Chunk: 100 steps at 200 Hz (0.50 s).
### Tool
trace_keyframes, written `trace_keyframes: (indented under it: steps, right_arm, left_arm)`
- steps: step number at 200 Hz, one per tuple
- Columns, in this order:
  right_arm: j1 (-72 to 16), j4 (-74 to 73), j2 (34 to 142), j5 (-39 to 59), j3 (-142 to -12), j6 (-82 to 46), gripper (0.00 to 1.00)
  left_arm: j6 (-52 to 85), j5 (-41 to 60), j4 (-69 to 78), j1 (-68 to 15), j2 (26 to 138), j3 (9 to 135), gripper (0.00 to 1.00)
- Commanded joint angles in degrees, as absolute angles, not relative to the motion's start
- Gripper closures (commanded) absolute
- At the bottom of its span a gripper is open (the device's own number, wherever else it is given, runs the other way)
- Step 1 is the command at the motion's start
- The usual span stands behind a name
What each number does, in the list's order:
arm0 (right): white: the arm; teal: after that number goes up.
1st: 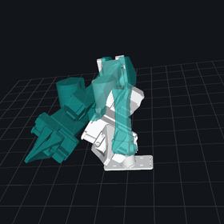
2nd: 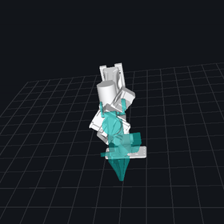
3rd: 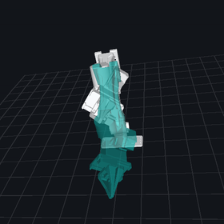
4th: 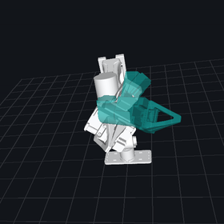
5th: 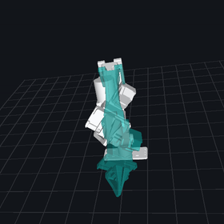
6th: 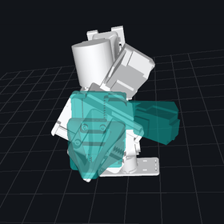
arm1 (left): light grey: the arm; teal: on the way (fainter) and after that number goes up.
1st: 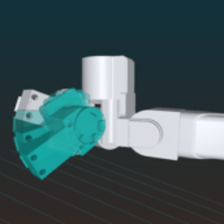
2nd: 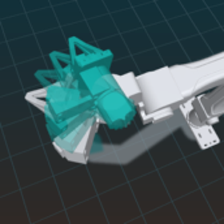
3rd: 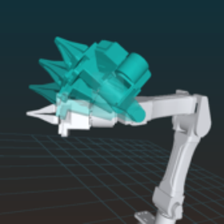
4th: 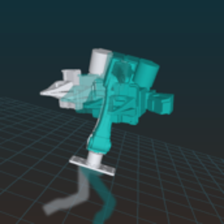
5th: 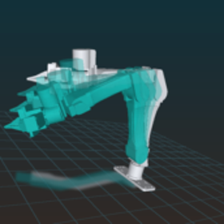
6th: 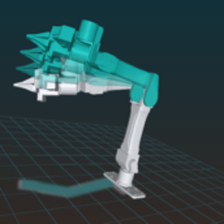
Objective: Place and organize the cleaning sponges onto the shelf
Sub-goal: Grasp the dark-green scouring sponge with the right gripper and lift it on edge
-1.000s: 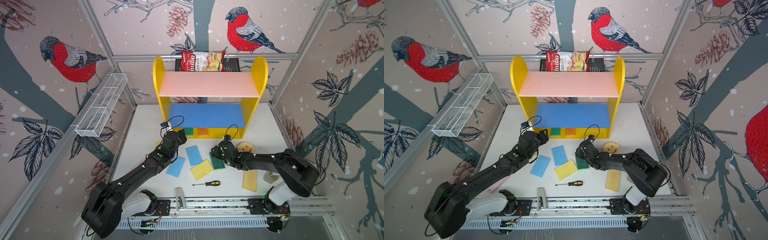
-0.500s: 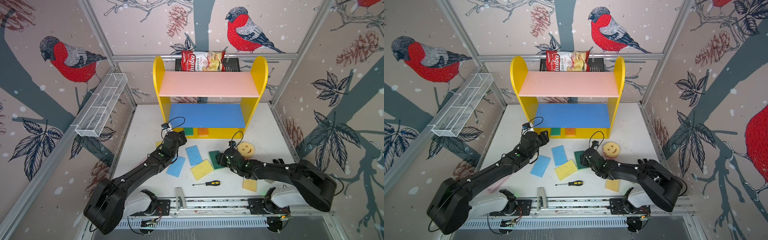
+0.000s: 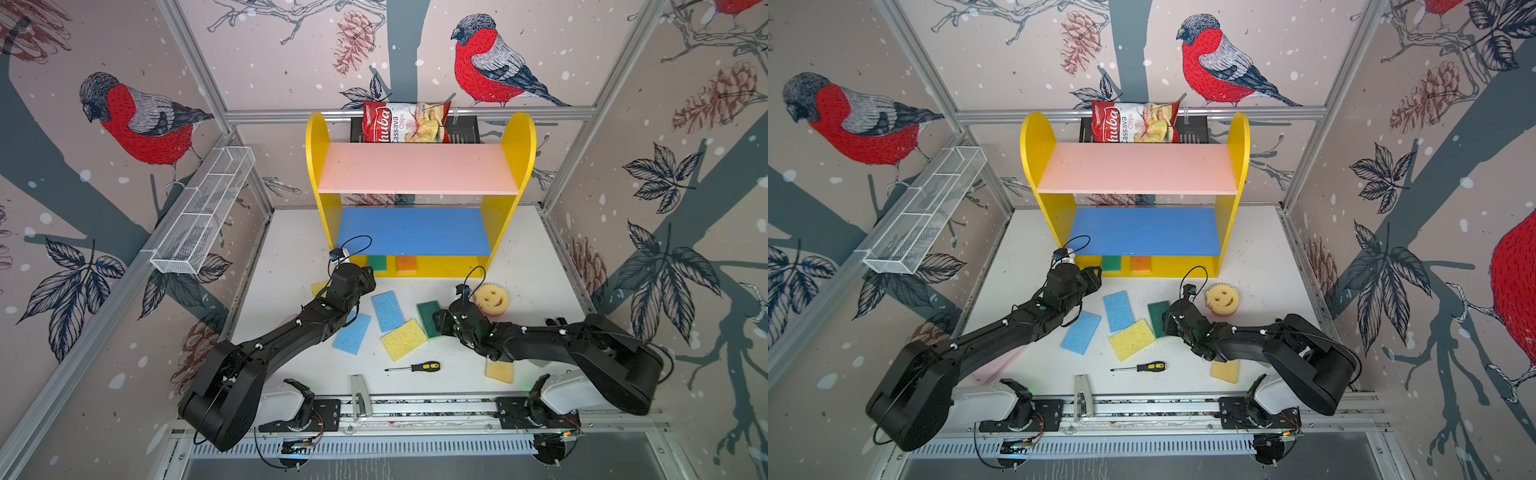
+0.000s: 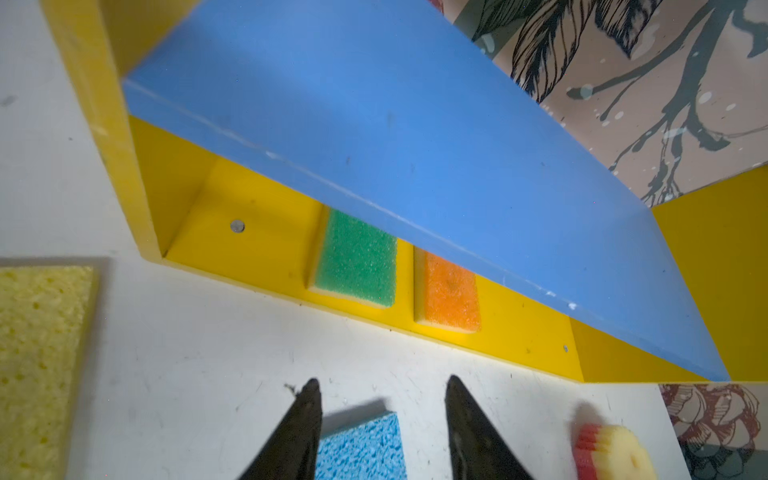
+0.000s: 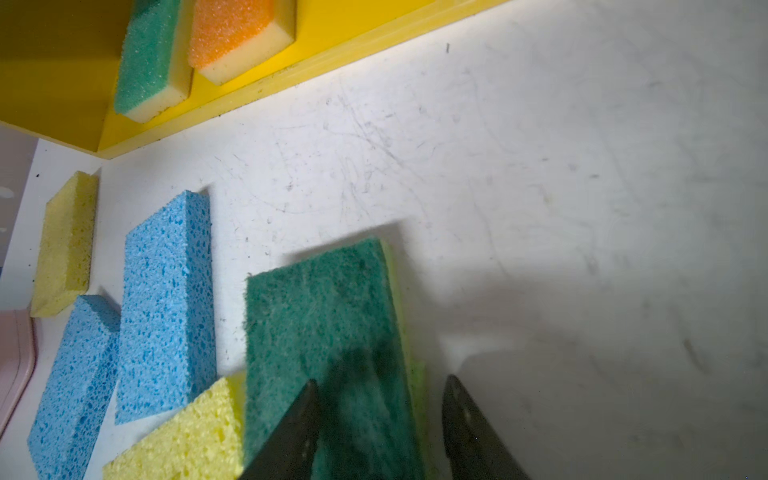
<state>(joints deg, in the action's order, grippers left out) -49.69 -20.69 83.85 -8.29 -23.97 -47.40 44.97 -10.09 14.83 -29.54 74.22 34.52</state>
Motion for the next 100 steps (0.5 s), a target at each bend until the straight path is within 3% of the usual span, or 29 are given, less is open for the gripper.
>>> trace_keyframes:
  steps: [1,23,56,88,100]
  right_arm:
    - [-48.71,-18.81,85.38,-3.84,-23.52,-46.93,0.55]
    - [-48.12,-19.31,84.95,-3.54,-22.71,-47.15,0.55]
    - [-47.72,-19.56,83.79,-3.55,-21.85,-47.27,0.86]
    - [-47.17,-19.57,82.84,-3.84,-22.11,-47.29,0.99]
    - [-46.43,-20.03,82.23,-3.84,-22.39,-47.37,1.0]
  left_arm:
    - [45.88,-6.84,17.9,-29.1,75.53,34.41,0.59]
    - [46.57,-6.24,17.74,-29.05,76.61,34.44,0.61]
    - [47.71,-4.39,20.54,-29.07,79.09,33.34,0.67]
    - [48.52,-1.46,20.26,-29.04,81.81,35.01,0.7]
    - [48.52,-0.74,20.14,-29.09,82.42,35.65,0.7]
